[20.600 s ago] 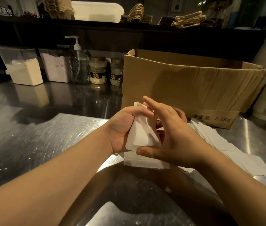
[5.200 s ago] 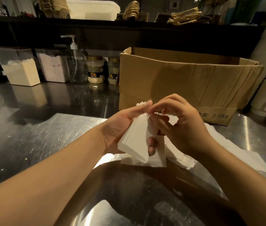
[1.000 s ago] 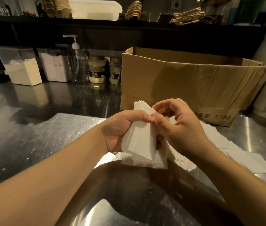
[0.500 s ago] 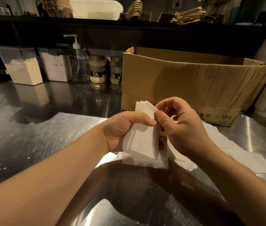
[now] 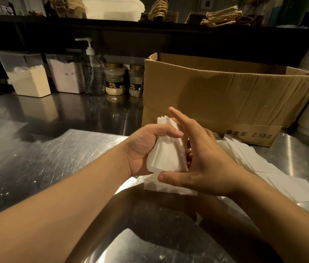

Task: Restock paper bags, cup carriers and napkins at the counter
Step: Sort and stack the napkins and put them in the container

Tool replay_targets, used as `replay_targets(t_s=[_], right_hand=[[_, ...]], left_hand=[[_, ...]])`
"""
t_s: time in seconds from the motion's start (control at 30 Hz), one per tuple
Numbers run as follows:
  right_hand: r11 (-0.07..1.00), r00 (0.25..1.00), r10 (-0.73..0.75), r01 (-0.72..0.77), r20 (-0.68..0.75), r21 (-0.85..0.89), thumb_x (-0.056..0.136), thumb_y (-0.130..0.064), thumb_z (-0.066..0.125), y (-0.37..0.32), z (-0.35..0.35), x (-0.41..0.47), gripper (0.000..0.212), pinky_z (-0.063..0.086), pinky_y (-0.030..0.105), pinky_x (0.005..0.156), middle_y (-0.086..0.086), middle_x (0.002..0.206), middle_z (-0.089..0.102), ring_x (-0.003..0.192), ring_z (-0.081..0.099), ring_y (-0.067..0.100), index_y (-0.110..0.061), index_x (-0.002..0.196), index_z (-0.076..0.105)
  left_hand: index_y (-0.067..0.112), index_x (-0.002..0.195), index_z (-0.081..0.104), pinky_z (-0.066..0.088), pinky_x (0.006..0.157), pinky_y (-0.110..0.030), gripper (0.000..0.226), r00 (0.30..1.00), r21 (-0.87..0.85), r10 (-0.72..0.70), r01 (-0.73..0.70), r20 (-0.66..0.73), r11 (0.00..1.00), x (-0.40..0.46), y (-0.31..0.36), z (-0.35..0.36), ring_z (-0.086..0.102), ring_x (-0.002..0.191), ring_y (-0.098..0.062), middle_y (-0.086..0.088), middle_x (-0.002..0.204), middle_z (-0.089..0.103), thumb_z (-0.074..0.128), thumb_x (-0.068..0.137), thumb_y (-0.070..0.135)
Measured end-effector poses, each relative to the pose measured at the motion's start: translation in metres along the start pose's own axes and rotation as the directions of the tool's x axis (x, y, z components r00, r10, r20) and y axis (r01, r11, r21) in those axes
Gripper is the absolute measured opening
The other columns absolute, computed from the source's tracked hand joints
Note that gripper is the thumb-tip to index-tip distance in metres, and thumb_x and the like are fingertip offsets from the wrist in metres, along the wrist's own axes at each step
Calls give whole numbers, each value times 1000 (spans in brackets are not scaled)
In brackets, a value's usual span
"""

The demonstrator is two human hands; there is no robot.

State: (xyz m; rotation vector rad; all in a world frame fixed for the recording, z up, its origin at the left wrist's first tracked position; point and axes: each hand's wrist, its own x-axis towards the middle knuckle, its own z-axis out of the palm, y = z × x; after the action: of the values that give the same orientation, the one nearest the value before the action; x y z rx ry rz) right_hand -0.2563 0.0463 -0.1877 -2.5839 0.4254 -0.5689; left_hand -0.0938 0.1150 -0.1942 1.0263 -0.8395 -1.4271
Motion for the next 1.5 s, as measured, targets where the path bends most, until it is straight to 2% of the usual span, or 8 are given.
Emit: replay_targets(t_s=[0.23,0.33,0.43,0.53,0.63,0.73,0.83,1.5], right_hand=[[974,979,7,40,-204,223,79,-72,62,10,-1,1,85,44,13,94,-21,145,39,131,39,-6,-54,150,19],[976,953,69,-2,-295,220,90,-64,54,13,-1,4,44,45,25,99,-19,123,54,116,52,-1,-49,130,41],[975,926,100,-17,-365,224,95,-38,60,10,-2,4,6,51,12,81,-20,98,62,97,58,-2,-41,98,55],[990,926,79,-31,-369,135,92,-33,64,9,-4,3,9,51,10,76,-17,88,62,89,58,1,-36,88,57],[997,972,63,-69,-226,-20,83,-49,61,9,-7,2,11,55,32,87,-21,91,59,91,56,2,-38,86,61],[975,995,101,-97,9,-201,81,-59,67,5,-9,2,20,22,46,117,-30,107,47,111,39,-2,-45,94,62],[950,971,170,-116,169,-291,81,-59,74,-1,-11,1,36,1,44,119,-29,127,39,128,22,4,-47,113,62],[896,934,164,-8,316,-443,84,-23,76,9,-15,4,72,24,40,118,-22,148,29,135,18,10,-53,139,40]], left_hand=[[11,129,60,52,92,-47,52,995,-101,-37,47,93,994,1,7,-5,64,94,-30,-15,106,64,62,78,22],[8,131,58,45,98,-51,59,997,-139,-20,30,75,990,4,10,-12,63,89,-29,-15,105,62,65,74,26],[9,135,51,50,88,-43,58,993,-262,26,5,114,965,2,14,-14,61,81,-22,-11,104,61,59,80,25],[11,134,47,50,81,-37,56,987,-361,92,-39,130,932,-1,18,-14,58,78,-18,-9,102,60,56,80,25],[11,135,46,50,80,-35,59,985,-435,129,-66,117,898,-1,21,-17,57,77,-18,-8,103,60,58,79,25],[13,133,46,49,80,-34,55,984,-481,144,-77,104,873,-2,23,-19,55,78,-18,-8,102,60,58,81,26],[14,131,47,50,78,-34,53,987,-474,139,-88,75,876,-3,23,-18,55,76,-17,-8,100,61,57,81,28],[14,127,48,53,73,-33,54,991,-402,121,-92,48,911,-3,23,-14,54,76,-17,-7,97,60,59,76,28]])
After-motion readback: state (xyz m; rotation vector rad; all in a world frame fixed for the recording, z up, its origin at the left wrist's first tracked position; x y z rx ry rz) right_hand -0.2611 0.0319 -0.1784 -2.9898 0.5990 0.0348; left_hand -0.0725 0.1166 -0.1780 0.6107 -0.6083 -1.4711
